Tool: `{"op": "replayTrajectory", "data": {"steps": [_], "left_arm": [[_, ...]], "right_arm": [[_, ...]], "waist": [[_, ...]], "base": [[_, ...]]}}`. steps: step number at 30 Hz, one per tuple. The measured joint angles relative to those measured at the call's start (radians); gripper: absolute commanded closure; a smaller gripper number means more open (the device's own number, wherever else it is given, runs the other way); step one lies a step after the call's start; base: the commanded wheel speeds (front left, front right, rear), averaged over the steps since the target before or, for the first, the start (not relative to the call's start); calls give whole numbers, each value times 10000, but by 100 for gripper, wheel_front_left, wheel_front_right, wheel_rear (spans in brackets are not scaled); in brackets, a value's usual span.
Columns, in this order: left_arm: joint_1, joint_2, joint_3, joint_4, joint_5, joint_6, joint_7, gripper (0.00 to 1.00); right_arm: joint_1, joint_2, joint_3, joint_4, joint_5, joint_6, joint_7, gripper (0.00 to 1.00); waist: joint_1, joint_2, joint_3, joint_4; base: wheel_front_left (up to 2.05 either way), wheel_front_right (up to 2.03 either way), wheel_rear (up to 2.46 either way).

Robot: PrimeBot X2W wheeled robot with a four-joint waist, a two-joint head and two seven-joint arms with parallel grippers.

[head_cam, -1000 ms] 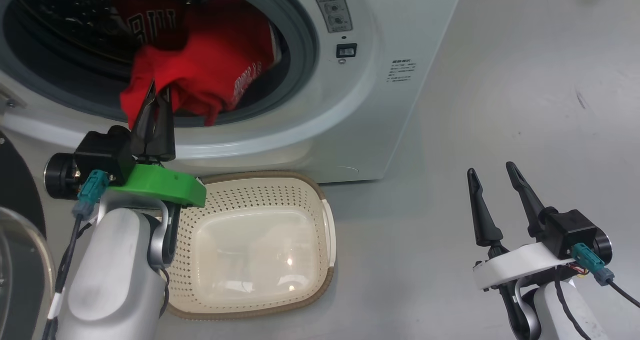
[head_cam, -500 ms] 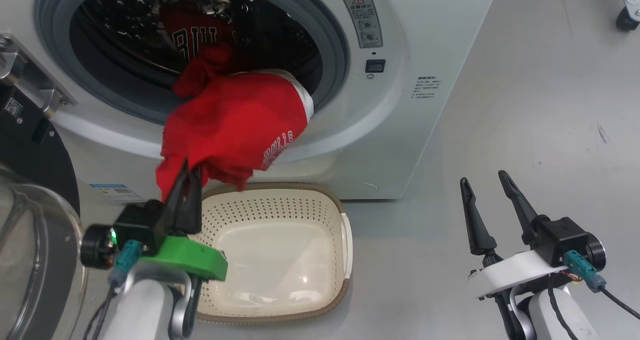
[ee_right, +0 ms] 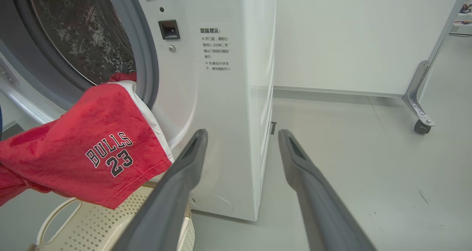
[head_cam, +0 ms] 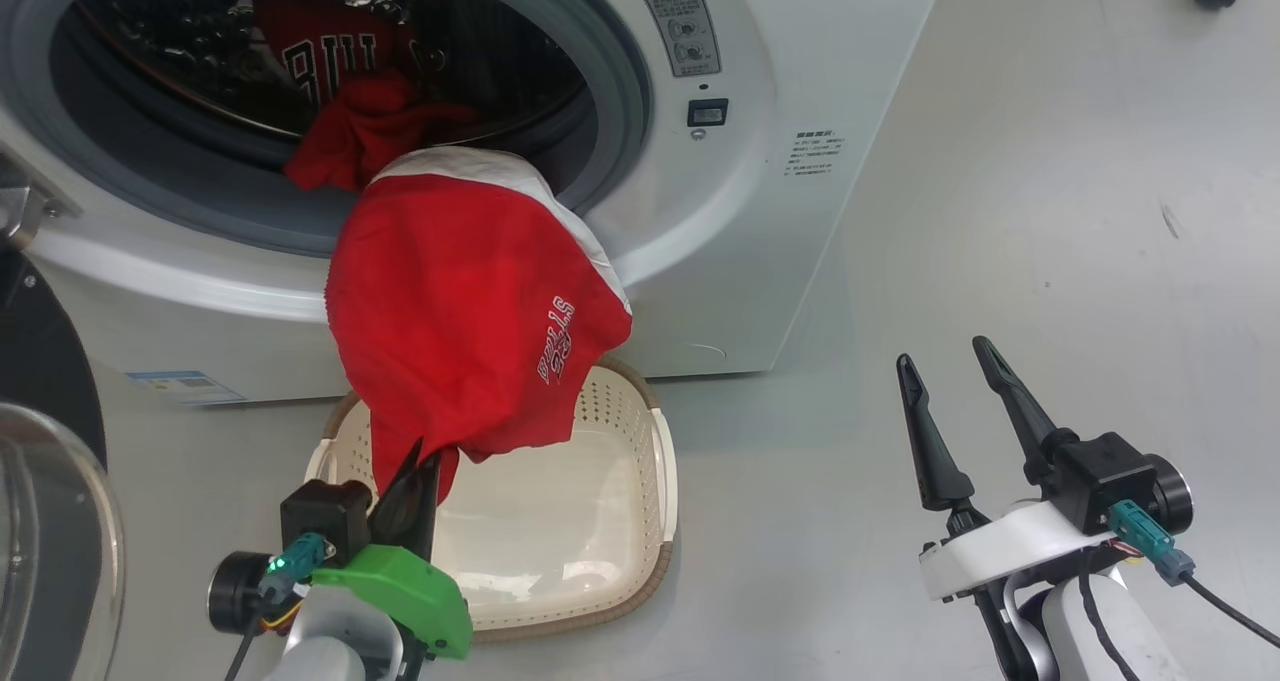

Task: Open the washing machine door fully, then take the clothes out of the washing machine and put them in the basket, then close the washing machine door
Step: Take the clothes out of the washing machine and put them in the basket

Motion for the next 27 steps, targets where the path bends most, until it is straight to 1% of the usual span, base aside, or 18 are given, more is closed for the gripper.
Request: {"op": "replayTrajectory", "data": {"steps": [3, 9, 11, 18, 19, 24, 27], "left_arm": [[-9, -4, -77, 454, -104, -31, 155, 100], [-352, -10, -119, 1367, -263, -324, 451, 100], [-608, -15, -121, 1651, -263, -362, 497, 100], [-1501, -36, 40, 2725, -343, -362, 633, 100], [-1723, -44, 117, 3085, -376, -360, 679, 100], [-2011, -63, 405, 3992, -677, -314, 732, 100], [-2127, -67, 334, 4516, -696, -322, 765, 100]], "right_arm": [[-54, 0, 67, -10, 0, 25, 0, 0], [-270, 13, 180, -86, 13, 29, 0, 0], [-345, 15, 205, -117, 17, 73, 0, 0], [-605, 17, 255, -196, 29, 86, 0, 0], [-662, 19, 272, -199, 33, 86, 0, 0], [-763, 27, 330, -184, 107, 128, 0, 0], [-803, 33, 272, -188, 119, 128, 0, 0]], "waist": [[0, 0, 116, -180], [0, 0, 416, -553], [0, 0, 539, -677], [0, 0, 980, -1095], [0, 0, 1092, -1211], [0, 0, 1285, -1490], [0, 0, 1372, -1586]], "base": [[0, 0, 0], [0, 0, 0], [0, 0, 0], [0, 0, 0], [0, 0, 0], [0, 0, 0], [0, 0, 0]]}}
